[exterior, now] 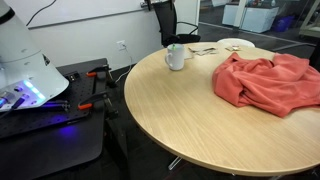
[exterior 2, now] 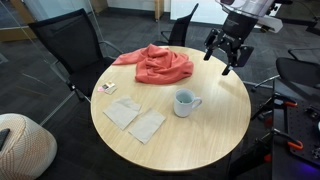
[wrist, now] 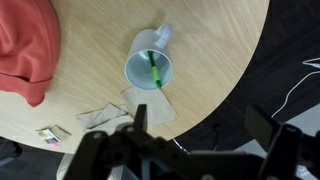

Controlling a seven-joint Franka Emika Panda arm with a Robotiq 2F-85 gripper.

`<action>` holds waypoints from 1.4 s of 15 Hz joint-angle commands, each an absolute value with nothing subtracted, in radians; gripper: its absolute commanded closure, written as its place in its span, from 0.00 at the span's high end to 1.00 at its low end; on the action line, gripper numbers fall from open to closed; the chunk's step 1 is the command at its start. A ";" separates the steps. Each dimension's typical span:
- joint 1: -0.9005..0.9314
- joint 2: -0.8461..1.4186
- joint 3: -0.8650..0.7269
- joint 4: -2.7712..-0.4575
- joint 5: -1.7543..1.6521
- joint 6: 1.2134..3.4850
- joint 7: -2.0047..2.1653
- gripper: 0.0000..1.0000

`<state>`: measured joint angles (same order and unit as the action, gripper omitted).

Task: Remove the marker from the mug cup

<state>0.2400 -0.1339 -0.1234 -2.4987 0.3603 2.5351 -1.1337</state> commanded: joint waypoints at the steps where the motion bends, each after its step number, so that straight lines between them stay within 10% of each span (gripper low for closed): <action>1: 0.191 -0.093 -0.070 -2.481 0.340 2.553 -1.166 1.00; 21: 0.087 0.084 0.048 -2.379 0.294 2.556 -1.479 1.00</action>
